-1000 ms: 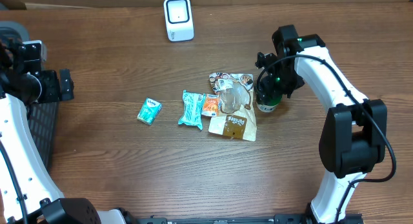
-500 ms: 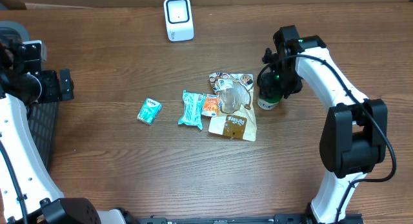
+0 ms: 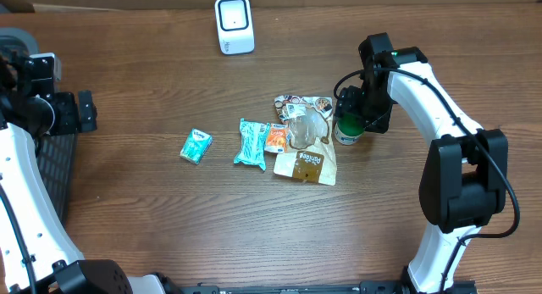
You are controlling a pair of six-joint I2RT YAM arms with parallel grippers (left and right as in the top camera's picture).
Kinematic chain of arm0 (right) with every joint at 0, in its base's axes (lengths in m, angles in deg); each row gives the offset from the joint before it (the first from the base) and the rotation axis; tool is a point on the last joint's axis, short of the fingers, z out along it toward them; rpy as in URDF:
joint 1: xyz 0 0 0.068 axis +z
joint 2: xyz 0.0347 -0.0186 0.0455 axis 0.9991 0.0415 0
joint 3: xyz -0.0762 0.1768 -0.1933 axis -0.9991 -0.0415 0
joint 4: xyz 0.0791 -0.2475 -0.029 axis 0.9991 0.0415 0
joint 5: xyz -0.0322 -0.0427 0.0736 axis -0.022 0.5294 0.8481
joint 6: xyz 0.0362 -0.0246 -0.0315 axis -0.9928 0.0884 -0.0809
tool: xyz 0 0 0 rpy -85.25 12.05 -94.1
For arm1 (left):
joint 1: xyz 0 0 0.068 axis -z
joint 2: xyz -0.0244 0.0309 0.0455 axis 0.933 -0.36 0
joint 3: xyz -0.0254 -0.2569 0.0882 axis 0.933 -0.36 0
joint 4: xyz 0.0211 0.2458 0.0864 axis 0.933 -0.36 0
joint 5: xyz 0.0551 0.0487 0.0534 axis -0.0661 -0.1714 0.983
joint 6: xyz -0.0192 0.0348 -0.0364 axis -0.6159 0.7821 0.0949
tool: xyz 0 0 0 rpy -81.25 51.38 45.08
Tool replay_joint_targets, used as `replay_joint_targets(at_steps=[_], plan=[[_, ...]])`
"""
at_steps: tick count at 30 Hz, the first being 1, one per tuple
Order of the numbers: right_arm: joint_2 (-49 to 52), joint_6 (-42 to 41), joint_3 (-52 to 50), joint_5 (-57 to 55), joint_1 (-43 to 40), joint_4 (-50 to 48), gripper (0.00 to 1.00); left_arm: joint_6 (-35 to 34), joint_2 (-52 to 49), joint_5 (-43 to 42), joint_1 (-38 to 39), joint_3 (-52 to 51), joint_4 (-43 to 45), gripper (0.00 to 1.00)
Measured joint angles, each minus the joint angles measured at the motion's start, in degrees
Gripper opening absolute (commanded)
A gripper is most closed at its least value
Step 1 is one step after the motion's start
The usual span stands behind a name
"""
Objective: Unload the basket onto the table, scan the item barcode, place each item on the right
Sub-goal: 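Close the right gripper around the jar's green lid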
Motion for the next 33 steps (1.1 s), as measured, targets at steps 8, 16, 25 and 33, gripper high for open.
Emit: replay_joint_targets(at_steps=[8, 16, 25, 33], plan=[[0.0, 12.6, 0.0, 0.4, 0.0, -0.2, 0.75, 0.0, 0.0, 0.0, 0.0, 0.0, 0.0, 1.0], [0.0, 25.2, 0.0, 0.0, 0.0, 0.3, 0.75, 0.0, 0.0, 0.0, 0.0, 0.0, 0.0, 1.0], [0.0, 32.4, 0.0, -1.9, 0.0, 1.2, 0.59, 0.0, 0.0, 0.0, 0.0, 0.0, 0.0, 1.0], [-0.3, 31.8, 0.0, -2.8, 0.0, 0.8, 0.43, 0.0, 0.0, 0.0, 0.0, 0.0, 0.0, 1.0]])
